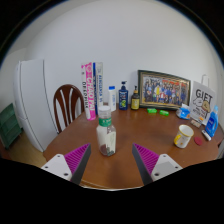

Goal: Pour water

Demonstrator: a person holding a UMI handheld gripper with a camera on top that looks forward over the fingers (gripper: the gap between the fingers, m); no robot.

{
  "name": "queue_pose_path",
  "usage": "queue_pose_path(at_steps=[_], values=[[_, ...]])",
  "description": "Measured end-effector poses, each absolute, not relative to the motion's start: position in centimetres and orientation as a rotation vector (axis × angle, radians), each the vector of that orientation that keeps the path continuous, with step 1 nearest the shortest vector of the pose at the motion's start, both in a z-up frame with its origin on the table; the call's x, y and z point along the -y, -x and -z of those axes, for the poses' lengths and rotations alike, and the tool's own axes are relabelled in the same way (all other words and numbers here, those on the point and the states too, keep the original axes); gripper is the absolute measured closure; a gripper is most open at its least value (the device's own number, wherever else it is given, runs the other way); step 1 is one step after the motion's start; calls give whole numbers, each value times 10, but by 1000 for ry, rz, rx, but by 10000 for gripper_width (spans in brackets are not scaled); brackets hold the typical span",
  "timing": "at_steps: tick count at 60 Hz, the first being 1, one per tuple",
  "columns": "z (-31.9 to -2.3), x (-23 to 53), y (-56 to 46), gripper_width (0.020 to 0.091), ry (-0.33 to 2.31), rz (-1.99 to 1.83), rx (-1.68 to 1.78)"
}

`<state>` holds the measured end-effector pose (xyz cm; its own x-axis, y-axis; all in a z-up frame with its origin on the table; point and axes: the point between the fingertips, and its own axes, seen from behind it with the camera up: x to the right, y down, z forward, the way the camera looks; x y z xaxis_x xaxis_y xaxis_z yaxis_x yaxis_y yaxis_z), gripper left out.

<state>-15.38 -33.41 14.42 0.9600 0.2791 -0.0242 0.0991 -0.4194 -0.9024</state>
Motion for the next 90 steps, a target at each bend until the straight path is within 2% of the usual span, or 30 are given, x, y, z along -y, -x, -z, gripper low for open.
queue_pose_path(at_steps=[13,30,33,39,44,48,59,63,67,72,81,90], values=[[-87,247,187,246,1995,-141,284],[-65,207,204,264,1980,-123,285],[-62,202,207,300,1984,-145,268],[-59,199,215,447,1985,-193,244],[-55,199,220,522,1984,-220,254],[-57,197,220,531,1974,-214,251],[-57,196,222,655,1966,-221,249],[-58,196,221,675,1965,-228,245],[-67,193,223,699,1961,-252,237],[-90,190,225,700,1943,-321,209],[-160,178,211,701,1881,-533,71],[-225,159,168,701,1805,-865,-222]])
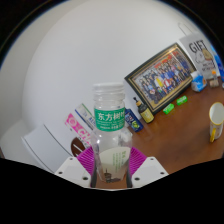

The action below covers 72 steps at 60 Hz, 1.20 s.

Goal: Pour water

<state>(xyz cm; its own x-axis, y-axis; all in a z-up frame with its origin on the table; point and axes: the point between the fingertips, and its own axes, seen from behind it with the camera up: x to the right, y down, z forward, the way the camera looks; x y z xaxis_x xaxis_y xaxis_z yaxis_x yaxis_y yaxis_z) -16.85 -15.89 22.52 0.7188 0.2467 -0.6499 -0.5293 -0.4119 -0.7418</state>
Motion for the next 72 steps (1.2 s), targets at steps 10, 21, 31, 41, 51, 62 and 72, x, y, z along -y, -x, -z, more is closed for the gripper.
queue_pose_path(at_steps=[10,21,31,41,51,62,72], values=[[-257,130,91,702,1653,-1242,-619],[-239,104,5,702,1432,-1533,-1039],[-212,95,-43,702,1230,-1742,-1311],[-189,90,-63,703,1111,-1844,-1467],[-193,92,-63,703,1150,-1866,-1455],[-200,99,-68,703,1495,-1560,-1134],[-215,99,-128,700,1718,-1001,-692]])
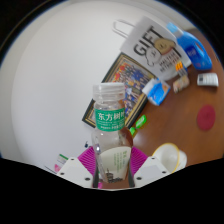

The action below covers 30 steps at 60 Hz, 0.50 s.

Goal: Pour water

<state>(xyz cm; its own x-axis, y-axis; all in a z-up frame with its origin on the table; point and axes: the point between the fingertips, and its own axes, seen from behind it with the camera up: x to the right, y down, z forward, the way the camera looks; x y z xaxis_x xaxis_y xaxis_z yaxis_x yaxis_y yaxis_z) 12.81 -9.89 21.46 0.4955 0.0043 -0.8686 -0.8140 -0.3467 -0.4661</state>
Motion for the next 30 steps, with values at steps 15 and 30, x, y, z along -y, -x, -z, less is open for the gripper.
queue_pose_path(at_steps=[15,30], values=[[-206,92,-270,701,1800,-198,-318],[-119,89,-349,702,1891,105,-178]])
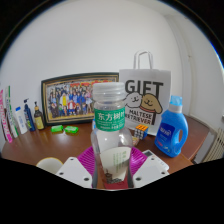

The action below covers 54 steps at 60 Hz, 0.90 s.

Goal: Pour water

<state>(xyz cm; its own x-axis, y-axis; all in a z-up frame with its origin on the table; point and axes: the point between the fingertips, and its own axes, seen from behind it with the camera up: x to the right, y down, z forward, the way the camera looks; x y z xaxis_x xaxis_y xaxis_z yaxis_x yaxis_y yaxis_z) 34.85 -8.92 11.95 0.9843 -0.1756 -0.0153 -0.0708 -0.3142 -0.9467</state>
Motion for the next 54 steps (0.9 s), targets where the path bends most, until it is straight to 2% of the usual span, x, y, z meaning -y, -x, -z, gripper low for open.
queue_pose_path(at_steps=[15,20,29,31,34,37,41,54], values=[[-53,91,-364,685,1972,122,-192],[-56,91,-368,679,1932,103,-224],[-55,92,-366,525,1950,114,-226],[-51,95,-364,437,1977,105,-236],[-51,100,-362,234,2002,91,-242],[-55,107,-360,275,2017,96,-243],[-64,119,-359,236,2033,127,-242],[-115,179,-323,249,2099,186,-245]])
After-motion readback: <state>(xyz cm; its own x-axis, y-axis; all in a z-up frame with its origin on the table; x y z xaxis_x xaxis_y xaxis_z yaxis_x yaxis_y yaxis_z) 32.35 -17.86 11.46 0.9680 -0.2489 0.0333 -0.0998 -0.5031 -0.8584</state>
